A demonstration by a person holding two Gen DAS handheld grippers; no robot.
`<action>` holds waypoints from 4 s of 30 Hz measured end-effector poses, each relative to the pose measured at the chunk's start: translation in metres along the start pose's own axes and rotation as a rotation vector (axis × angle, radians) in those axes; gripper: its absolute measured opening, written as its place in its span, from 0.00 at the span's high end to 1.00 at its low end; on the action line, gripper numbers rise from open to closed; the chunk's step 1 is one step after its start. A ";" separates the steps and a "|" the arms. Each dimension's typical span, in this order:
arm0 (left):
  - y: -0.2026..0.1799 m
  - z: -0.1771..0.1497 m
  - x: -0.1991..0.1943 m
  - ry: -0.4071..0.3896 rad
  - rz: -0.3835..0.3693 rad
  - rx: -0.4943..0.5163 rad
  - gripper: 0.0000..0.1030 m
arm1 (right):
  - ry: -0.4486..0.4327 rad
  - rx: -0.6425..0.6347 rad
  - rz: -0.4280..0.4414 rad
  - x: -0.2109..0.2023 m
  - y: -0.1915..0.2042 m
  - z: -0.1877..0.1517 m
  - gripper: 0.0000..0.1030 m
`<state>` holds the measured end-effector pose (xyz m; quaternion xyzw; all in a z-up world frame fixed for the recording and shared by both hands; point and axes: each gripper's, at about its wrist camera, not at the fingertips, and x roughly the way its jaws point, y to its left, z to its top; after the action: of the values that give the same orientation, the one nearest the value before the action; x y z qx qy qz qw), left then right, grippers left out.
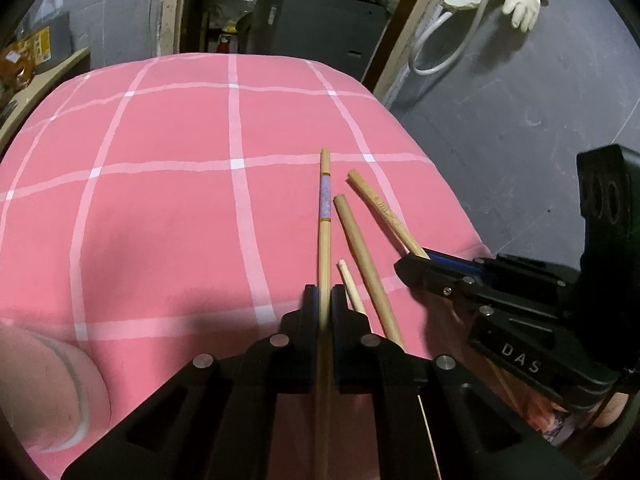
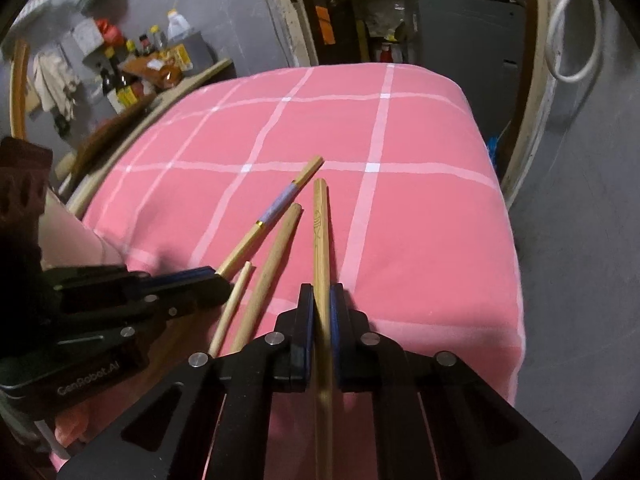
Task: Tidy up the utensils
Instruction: 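Lift both held chopsticks and carry them over the white caddy, then lower both chopsticks into the white caddy and open both grippers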
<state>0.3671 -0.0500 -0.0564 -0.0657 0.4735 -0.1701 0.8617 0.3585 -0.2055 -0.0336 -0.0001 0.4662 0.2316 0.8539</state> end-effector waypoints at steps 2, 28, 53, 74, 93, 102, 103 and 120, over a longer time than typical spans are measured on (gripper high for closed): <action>-0.001 -0.004 -0.004 -0.008 -0.005 -0.005 0.96 | -0.030 0.030 0.019 -0.005 -0.001 -0.004 0.94; -0.023 -0.053 -0.175 -0.672 0.000 0.062 0.96 | -0.738 -0.024 0.284 -0.119 0.092 -0.016 0.94; 0.144 -0.039 -0.282 -1.016 0.156 -0.198 0.96 | -1.088 -0.003 0.494 -0.100 0.193 0.054 0.94; 0.172 -0.056 -0.258 -1.105 0.252 -0.334 0.96 | -1.194 0.033 0.312 -0.078 0.194 0.043 0.94; 0.162 -0.060 -0.242 -1.080 0.272 -0.299 0.96 | -1.181 0.014 0.256 -0.070 0.204 0.036 0.94; 0.157 -0.071 -0.233 -1.055 0.296 -0.266 0.96 | -1.152 -0.014 0.246 -0.063 0.207 0.029 0.94; 0.156 -0.073 -0.232 -1.051 0.300 -0.262 0.96 | -1.150 -0.018 0.246 -0.063 0.207 0.028 0.94; 0.149 -0.081 -0.218 -0.942 0.314 -0.207 0.94 | -1.036 -0.034 0.217 -0.057 0.205 0.016 0.93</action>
<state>0.2261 0.1707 0.0318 -0.1484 0.0520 0.0575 0.9859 0.2635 -0.0416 0.0651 0.1486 -0.0236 0.2960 0.9432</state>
